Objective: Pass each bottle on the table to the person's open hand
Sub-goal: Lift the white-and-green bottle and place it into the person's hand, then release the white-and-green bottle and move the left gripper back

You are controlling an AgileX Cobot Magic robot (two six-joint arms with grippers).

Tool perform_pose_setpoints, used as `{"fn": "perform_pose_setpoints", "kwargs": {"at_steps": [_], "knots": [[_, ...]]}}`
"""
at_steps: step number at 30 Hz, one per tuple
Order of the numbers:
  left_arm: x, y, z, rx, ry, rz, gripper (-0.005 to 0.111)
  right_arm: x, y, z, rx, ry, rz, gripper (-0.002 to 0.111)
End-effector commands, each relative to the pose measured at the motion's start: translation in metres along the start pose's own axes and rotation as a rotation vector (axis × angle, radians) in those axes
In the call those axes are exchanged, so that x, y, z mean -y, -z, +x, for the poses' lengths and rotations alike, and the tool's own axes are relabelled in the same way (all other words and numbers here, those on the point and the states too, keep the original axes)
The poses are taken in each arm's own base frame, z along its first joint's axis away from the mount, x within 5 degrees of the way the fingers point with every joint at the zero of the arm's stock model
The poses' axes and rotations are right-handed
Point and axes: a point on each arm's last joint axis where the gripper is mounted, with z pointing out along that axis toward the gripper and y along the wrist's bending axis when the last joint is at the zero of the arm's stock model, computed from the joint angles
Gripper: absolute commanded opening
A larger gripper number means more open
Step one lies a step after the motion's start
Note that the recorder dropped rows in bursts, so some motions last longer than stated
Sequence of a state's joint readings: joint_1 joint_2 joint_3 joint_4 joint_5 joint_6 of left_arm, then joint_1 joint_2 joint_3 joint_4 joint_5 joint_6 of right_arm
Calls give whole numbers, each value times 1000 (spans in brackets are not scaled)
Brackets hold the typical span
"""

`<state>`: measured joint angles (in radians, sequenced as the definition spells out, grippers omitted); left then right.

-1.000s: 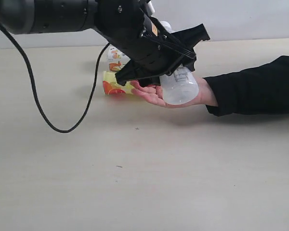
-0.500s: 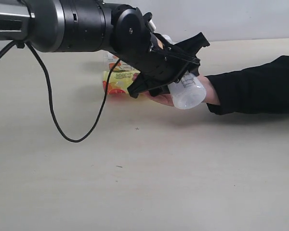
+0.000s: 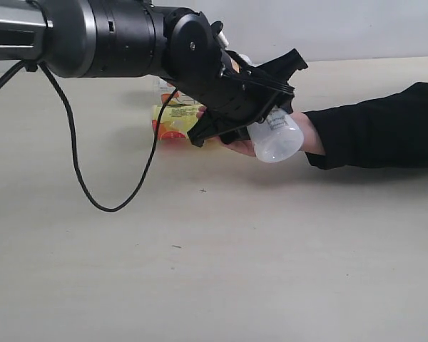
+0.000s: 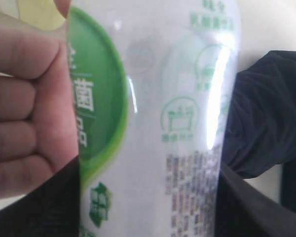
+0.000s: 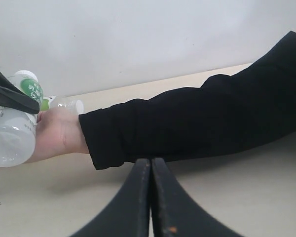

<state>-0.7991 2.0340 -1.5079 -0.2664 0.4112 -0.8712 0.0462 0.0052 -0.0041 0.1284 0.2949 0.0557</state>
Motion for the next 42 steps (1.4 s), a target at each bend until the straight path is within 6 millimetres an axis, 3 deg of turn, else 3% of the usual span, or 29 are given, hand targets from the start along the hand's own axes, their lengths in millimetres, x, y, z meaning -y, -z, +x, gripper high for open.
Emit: {"fn": "perform_pose_setpoints", "kwargs": {"at_steps": [1,19,28,37,42], "knots": [[1,1,-3,15,-27,1,59,0,0,0,10,6,1,0],[-7,2,-13,17,-42,-27,77,0,0,0,10,6,1,0],[-2,14,-14,14,-98,-21,78,0,0,0,10,6,1,0],[10,62,-16,14,-246,-69,78,0,0,0,10,6,1,0],[21,111,-13,7,-377,-55,78,0,0,0,10,6,1,0]]}}
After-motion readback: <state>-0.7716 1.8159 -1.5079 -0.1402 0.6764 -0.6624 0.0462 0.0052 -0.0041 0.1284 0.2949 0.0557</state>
